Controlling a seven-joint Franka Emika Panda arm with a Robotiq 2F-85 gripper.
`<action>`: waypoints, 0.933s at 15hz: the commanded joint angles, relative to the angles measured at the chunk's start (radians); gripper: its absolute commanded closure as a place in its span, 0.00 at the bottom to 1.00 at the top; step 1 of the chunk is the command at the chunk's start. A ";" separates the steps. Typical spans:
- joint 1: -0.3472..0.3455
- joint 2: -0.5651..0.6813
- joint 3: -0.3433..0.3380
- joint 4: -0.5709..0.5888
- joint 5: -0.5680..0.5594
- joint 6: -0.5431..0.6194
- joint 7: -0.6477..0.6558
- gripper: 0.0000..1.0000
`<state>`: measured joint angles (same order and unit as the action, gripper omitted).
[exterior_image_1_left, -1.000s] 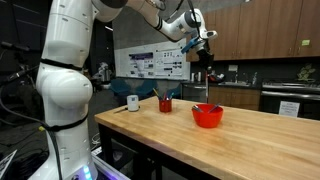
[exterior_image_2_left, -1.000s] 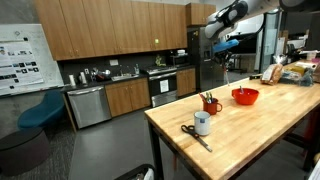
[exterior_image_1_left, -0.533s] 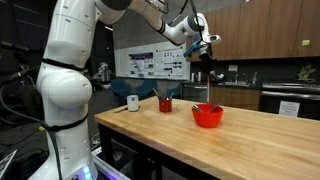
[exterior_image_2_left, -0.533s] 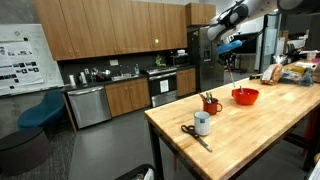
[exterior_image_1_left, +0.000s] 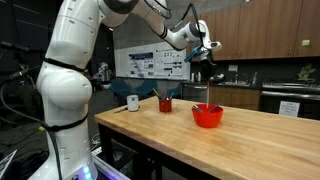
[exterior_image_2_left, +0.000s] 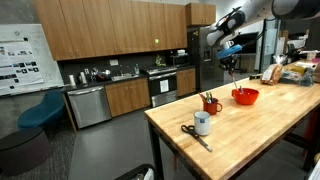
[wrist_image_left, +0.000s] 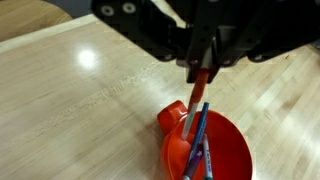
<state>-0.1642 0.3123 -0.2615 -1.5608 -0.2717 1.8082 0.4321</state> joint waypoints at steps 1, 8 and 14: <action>-0.006 0.029 0.004 0.001 0.005 0.034 0.017 0.98; -0.013 0.071 -0.004 -0.022 0.041 0.123 0.044 0.98; -0.012 0.085 -0.010 -0.014 0.029 0.124 0.044 0.55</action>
<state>-0.1777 0.3948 -0.2678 -1.5802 -0.2446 1.9351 0.4793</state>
